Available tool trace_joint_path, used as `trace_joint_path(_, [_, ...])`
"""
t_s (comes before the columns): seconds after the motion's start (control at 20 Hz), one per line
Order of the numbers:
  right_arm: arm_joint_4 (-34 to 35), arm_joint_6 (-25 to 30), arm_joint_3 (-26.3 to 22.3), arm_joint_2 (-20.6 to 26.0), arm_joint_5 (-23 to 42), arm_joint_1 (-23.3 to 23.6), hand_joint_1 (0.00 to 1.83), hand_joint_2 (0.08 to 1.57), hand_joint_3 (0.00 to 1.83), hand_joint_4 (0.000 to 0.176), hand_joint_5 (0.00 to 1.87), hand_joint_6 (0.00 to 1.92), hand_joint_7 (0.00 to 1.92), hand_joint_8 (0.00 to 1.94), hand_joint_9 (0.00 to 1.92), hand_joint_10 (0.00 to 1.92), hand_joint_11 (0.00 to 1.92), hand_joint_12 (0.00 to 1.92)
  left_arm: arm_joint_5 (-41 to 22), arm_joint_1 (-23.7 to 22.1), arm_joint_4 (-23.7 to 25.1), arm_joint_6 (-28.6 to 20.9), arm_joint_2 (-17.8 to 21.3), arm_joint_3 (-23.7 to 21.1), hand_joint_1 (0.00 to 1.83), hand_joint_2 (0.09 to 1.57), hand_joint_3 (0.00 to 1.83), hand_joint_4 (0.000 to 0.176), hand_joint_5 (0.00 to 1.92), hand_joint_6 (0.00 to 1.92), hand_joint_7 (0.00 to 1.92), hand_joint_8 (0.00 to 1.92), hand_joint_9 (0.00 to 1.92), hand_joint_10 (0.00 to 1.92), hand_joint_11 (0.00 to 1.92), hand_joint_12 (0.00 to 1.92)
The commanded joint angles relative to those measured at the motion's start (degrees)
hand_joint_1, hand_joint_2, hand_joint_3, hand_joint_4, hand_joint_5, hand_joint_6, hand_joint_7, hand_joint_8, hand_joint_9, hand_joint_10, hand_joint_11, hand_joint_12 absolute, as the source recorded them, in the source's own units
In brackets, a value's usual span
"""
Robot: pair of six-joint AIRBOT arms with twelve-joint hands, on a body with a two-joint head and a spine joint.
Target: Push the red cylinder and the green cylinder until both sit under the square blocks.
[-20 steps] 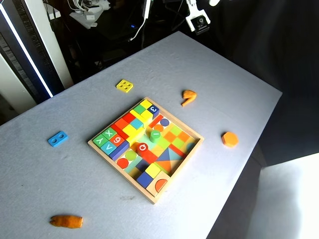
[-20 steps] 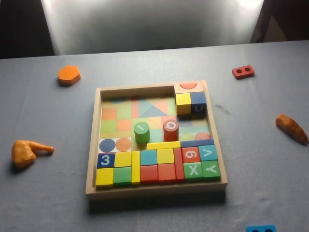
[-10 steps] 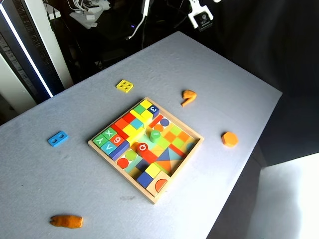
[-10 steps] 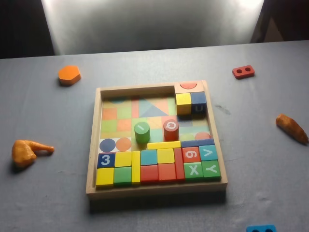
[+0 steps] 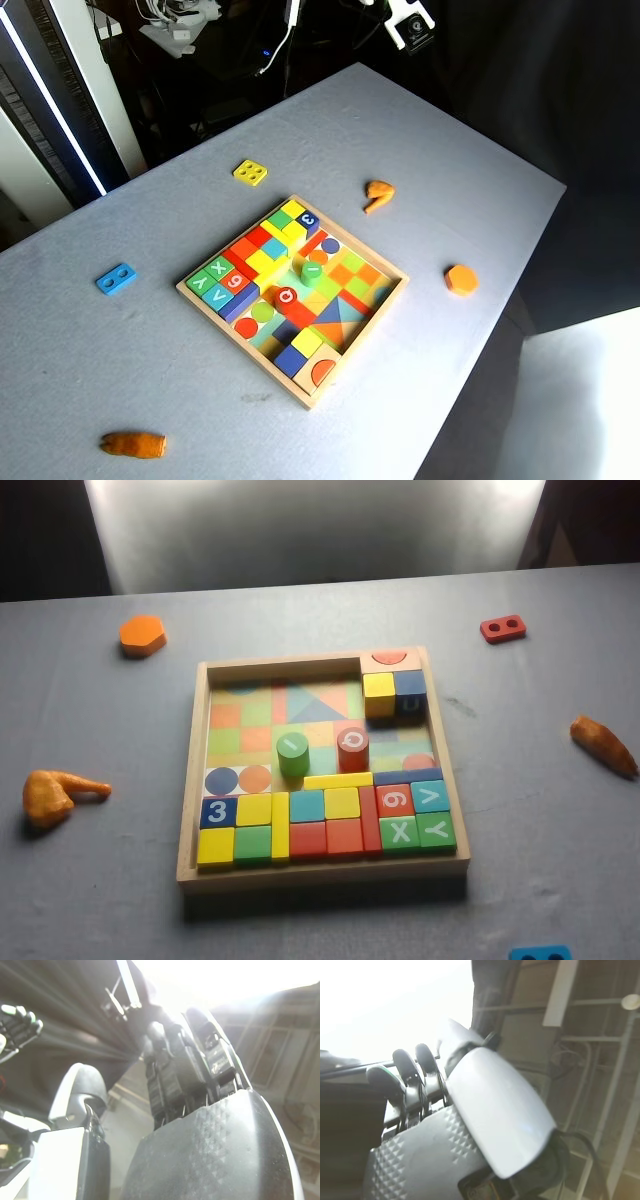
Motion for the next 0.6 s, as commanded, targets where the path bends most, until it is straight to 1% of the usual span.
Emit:
trace_joint_path(0.0, [1.8,0.4,0.6,0.2,6.0,-0.1,0.0,1.32,0.0,0.014,0.0,0.26,0.0,0.46,0.0,0.84,0.0,1.57,-5.6,-0.2,-1.7,0.1,0.1,0.6,0.39,1.35,0.01,0.0,0.36,0.0,0.44,0.0,0.57,0.0,0.38,0.39])
trace_joint_path(0.05, [1.8,0.5,1.1,0.0,4.6,-0.2,0.0,1.32,0.0,0.0,0.0,0.07,0.0,0.17,0.0,0.62,0.0,1.66,-4.5,0.0,-2.3,0.1,-0.8,1.4,0.25,1.36,0.0,0.0,0.25,0.0,0.35,0.0,0.44,0.0,0.22,0.47])
trace_joint_path(0.1, [1.8,0.7,1.3,0.0,4.0,-0.2,0.0,1.32,0.0,0.0,0.0,0.07,0.0,0.17,0.0,0.62,0.0,1.66,-3.9,0.0,-2.5,0.1,-1.1,1.6,0.25,1.36,0.0,0.0,0.25,0.0,0.35,0.0,0.44,0.0,0.22,0.47])
trace_joint_path(0.15, [1.8,1.1,1.7,0.0,3.4,-0.5,0.0,1.33,0.0,0.0,0.0,0.01,0.01,0.14,0.0,0.61,0.0,1.76,-2.9,0.0,-2.7,0.1,-1.4,1.9,0.26,1.24,0.0,0.0,0.35,0.01,0.33,0.0,0.36,0.0,0.2,0.45])
trace_joint_path(0.2, [1.8,1.7,2.1,0.0,2.3,-0.7,0.0,1.35,0.0,0.0,0.0,0.0,0.04,0.14,0.0,0.62,0.0,1.82,-1.6,0.0,-3.1,0.1,-1.5,2.3,0.17,1.16,0.0,0.0,0.34,0.0,0.34,0.0,0.34,0.0,0.2,0.45])
trace_joint_path(0.25, [1.8,2.2,2.6,0.0,0.8,-0.7,0.0,1.38,0.0,0.0,0.02,0.01,0.08,0.15,0.0,0.65,0.0,1.81,-0.4,0.0,-3.6,-0.2,-1.7,2.7,0.31,1.1,0.0,0.0,0.29,0.0,0.31,0.0,0.29,0.0,0.08,0.54])
trace_joint_path(0.3, [1.8,2.6,3.1,0.0,-1.1,-0.7,0.0,1.4,0.0,0.0,0.0,0.0,0.06,0.15,0.0,0.53,0.0,1.79,1.9,0.0,-4.1,-0.6,-2.1,3.7,0.33,1.17,0.0,0.012,0.4,0.01,0.38,0.0,0.36,0.01,0.1,0.65])
trace_joint_path(0.35, [1.7,2.9,3.5,0.0,-2.4,-0.7,0.0,1.44,0.0,0.0,0.05,0.02,0.08,0.14,0.0,0.48,0.0,1.67,3.3,-0.1,-4.4,-0.9,-2.4,4.4,0.33,1.21,0.0,0.017,0.35,0.0,0.38,0.0,0.37,0.0,0.07,0.77])
trace_joint_path(0.4, [1.0,3.3,4.3,0.0,-4.6,-0.7,0.0,1.46,0.01,0.0,0.09,0.04,0.08,0.13,0.0,0.42,0.0,1.64,5.8,-0.3,-4.6,-1.7,-3.1,5.6,0.31,1.21,0.0,0.008,0.28,0.0,0.34,0.0,0.36,0.0,0.04,0.84])
trace_joint_path(0.45, [0.4,3.6,4.8,0.1,-6.2,-0.5,0.0,1.49,0.02,0.0,0.15,0.07,0.09,0.12,0.0,0.35,0.0,1.62,7.7,-0.5,-4.6,-2.1,-3.5,6.4,0.31,1.22,0.0,0.0,0.26,0.0,0.33,0.0,0.36,0.0,0.01,0.85])
trace_joint_path(0.5, [-0.4,3.8,5.2,0.2,-7.9,0.1,0.01,1.5,0.02,0.0,0.18,0.09,0.08,0.1,0.0,0.28,0.0,1.6,9.1,-0.8,-4.6,-2.2,-3.7,6.9,0.29,1.26,0.01,0.0,0.27,0.0,0.31,0.0,0.34,0.0,0.0,0.78])
trace_joint_path(0.55, [-2.2,4.0,5.7,0.4,-10.7,1.7,0.08,1.49,0.02,0.0,0.22,0.12,0.11,0.09,0.0,0.29,0.0,1.55,11.2,-1.3,-4.5,-2.1,-3.8,7.4,0.3,1.26,0.0,0.005,0.29,0.01,0.31,0.0,0.33,0.0,0.0,0.71])
